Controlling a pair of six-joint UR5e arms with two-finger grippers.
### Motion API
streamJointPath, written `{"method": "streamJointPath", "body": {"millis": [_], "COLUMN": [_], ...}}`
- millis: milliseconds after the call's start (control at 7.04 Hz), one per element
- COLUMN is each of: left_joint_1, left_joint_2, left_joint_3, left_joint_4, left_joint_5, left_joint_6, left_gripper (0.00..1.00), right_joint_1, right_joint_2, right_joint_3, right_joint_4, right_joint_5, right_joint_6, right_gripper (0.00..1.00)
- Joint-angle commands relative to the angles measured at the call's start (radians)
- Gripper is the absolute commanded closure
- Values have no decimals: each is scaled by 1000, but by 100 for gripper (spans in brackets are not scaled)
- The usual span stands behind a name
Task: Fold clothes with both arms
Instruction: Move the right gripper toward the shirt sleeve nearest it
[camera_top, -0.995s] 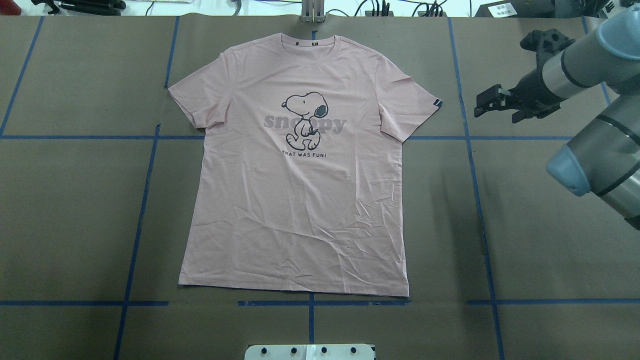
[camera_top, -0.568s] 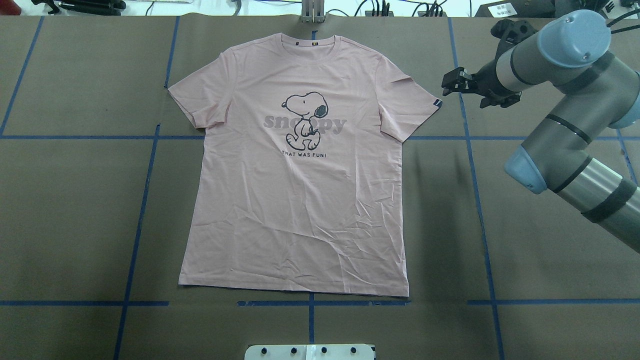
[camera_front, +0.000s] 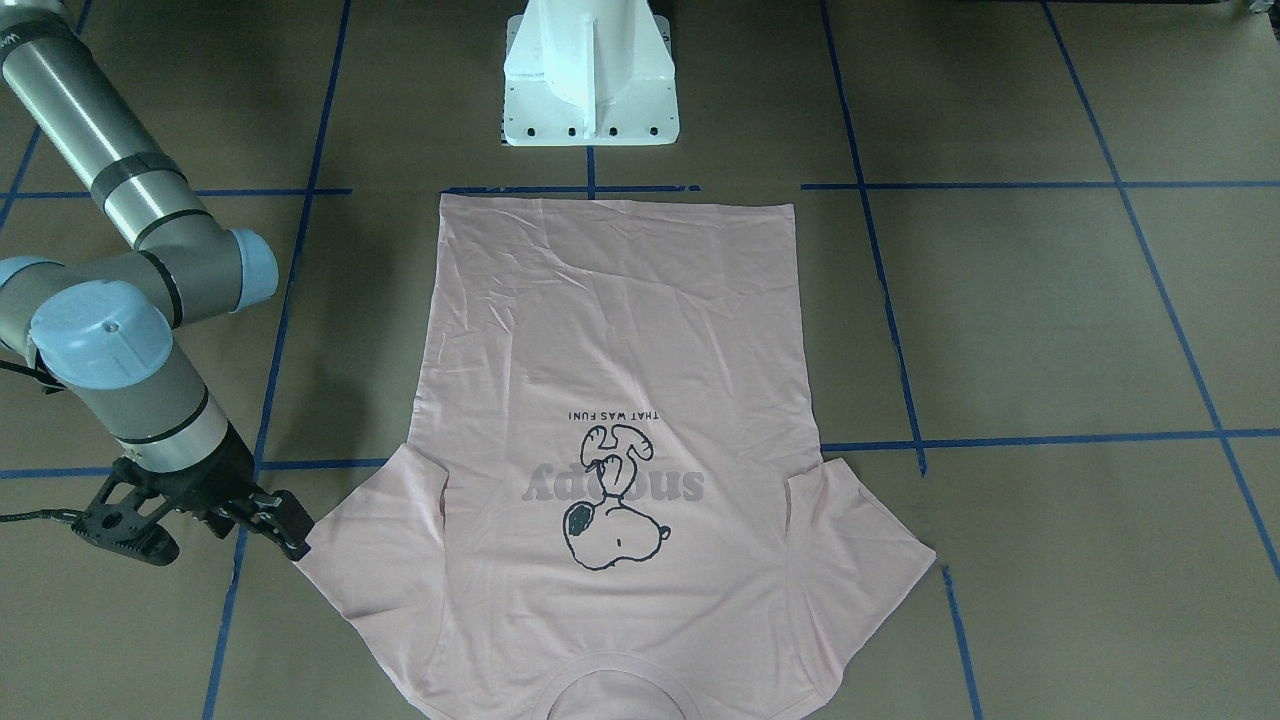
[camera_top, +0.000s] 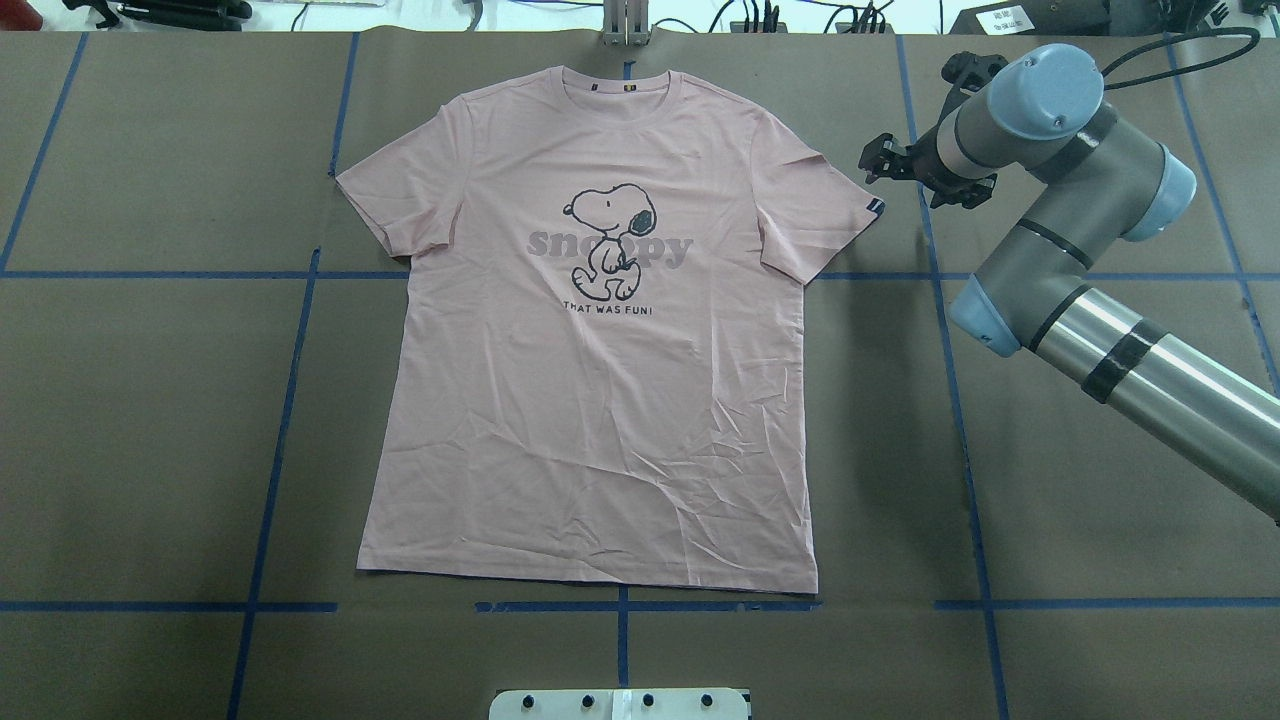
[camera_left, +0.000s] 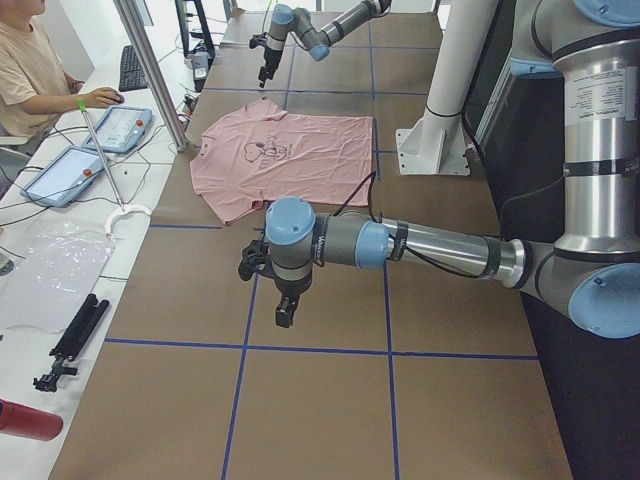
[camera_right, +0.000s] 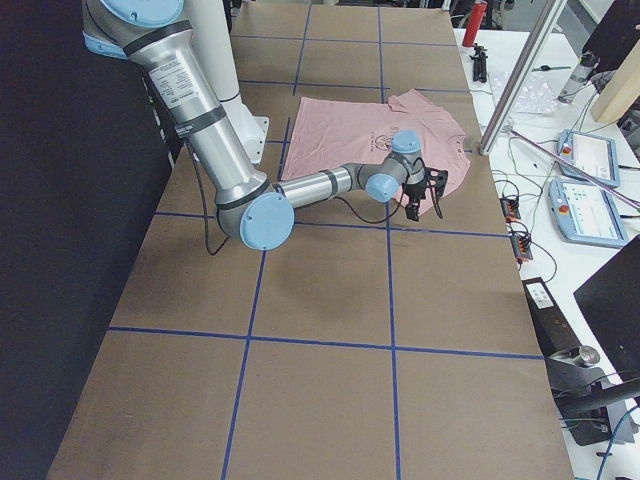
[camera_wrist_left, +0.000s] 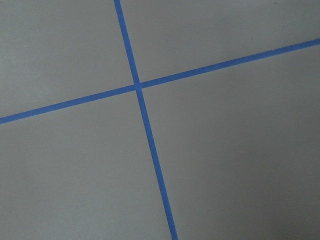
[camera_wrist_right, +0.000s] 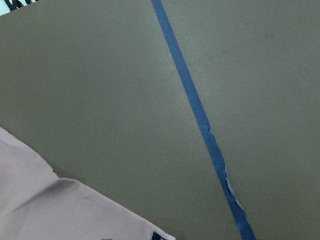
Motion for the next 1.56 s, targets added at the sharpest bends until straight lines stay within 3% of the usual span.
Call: {"method": "streamJointPath", "body": {"millis": [0, 142, 426, 568, 711, 1137, 1279, 1421], "left_joint_1": [0, 0, -1, -1, -1, -3, -3, -4], "left_joint_2": [-1, -1, -1, -1, -1, 2, 8, 10], "left_joint_3": [-11, -11, -11, -13, -13, -25, -23, -26], "left_joint_4": [0, 0, 0, 0, 0, 3, 3, 3], "left_joint_5": [0, 0, -2, -3, -3, -32, -63, -64], "left_joint_6": [-1, -1, 1, 1, 1, -1, -1, -1], "left_gripper": [0, 0, 0, 0, 0, 0, 0, 0], "right_joint_1": [-42, -53, -53, -53, -53, -52, -102, -136], "right_joint_2": [34, 34, 33, 34, 36, 65, 112, 158], "right_joint_3": [-51, -53, -54, -58, -56, -47, -47, -67], "right_joint_4": [22, 22, 22, 22, 22, 22, 19, 5], "right_joint_5": [-63, -85, -87, -87, -85, -82, -90, -155], "right_joint_6": [4, 4, 4, 7, 5, 8, 5, 5], "right_gripper": [22, 28, 53, 90, 100, 100, 100, 100]}}
